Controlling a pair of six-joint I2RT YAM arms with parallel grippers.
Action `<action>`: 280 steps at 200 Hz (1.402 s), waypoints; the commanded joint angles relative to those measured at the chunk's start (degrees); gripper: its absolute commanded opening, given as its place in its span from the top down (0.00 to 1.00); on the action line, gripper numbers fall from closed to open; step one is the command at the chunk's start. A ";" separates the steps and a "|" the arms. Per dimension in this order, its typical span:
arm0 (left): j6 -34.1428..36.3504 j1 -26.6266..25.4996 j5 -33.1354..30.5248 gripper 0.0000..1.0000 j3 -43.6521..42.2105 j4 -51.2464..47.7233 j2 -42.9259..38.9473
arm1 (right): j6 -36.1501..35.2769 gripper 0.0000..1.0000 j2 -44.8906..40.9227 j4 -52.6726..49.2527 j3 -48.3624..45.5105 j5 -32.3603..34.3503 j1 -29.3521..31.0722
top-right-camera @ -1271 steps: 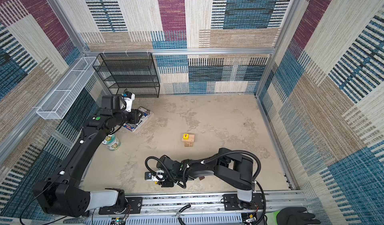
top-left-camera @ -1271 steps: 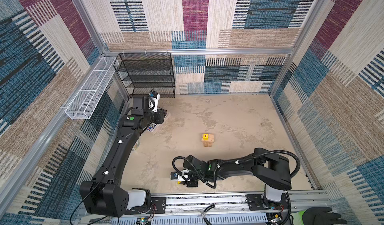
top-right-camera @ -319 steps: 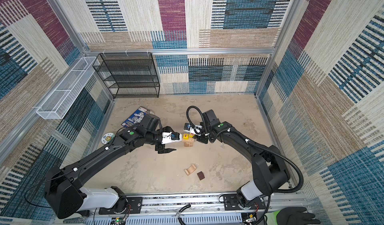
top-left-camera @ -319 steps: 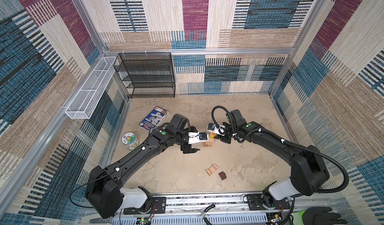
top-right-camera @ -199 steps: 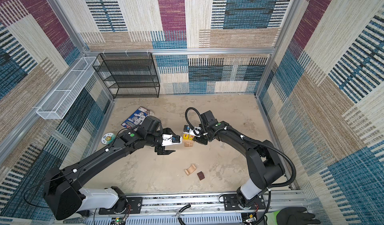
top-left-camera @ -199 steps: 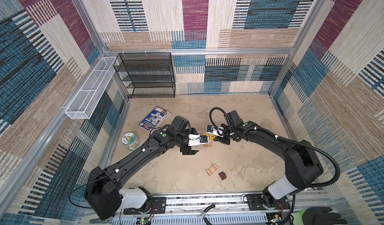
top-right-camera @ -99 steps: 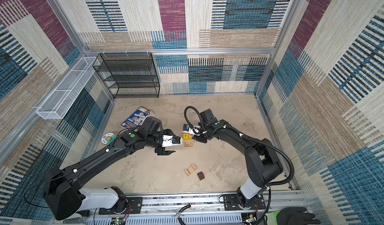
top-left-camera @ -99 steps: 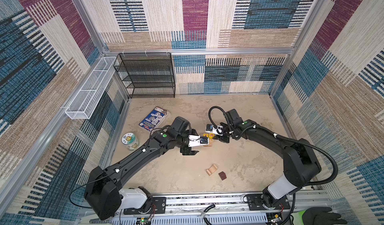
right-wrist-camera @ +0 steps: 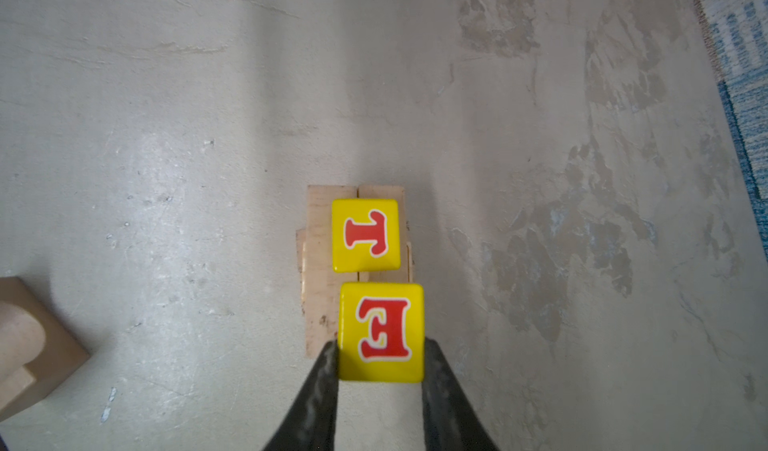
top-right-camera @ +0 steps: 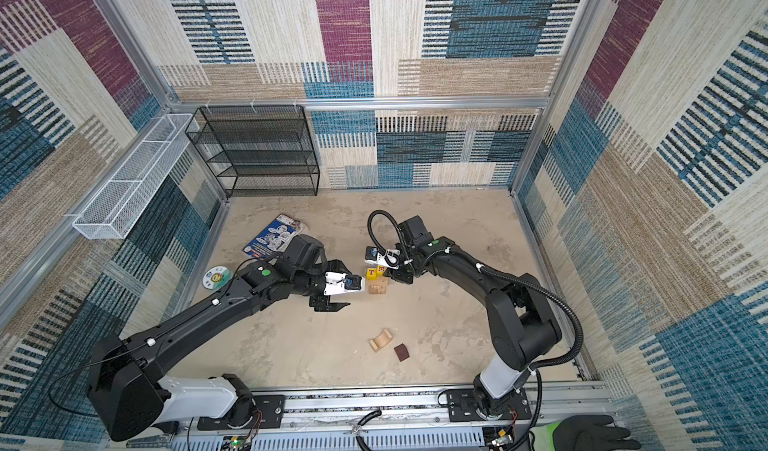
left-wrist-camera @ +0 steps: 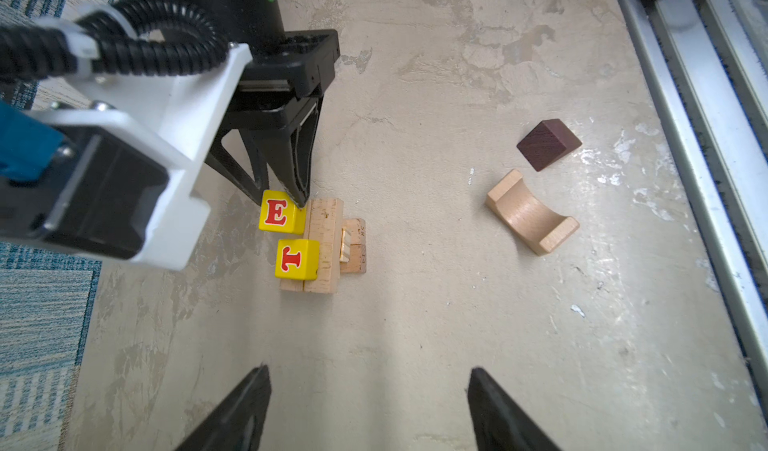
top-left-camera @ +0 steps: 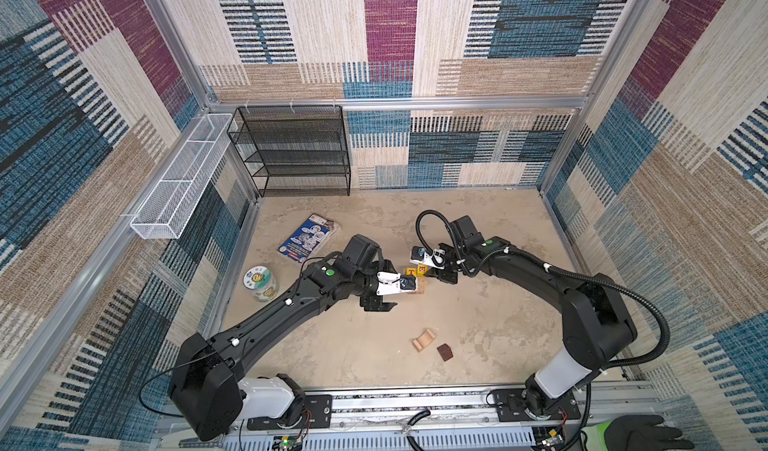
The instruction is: Build the wood block tower
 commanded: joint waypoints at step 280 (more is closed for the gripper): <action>1.69 -0.96 -1.68 0.19 -1.27 0.70 1.25 | 2.11 0.46 0.53 2.44 -0.87 0.08 -0.58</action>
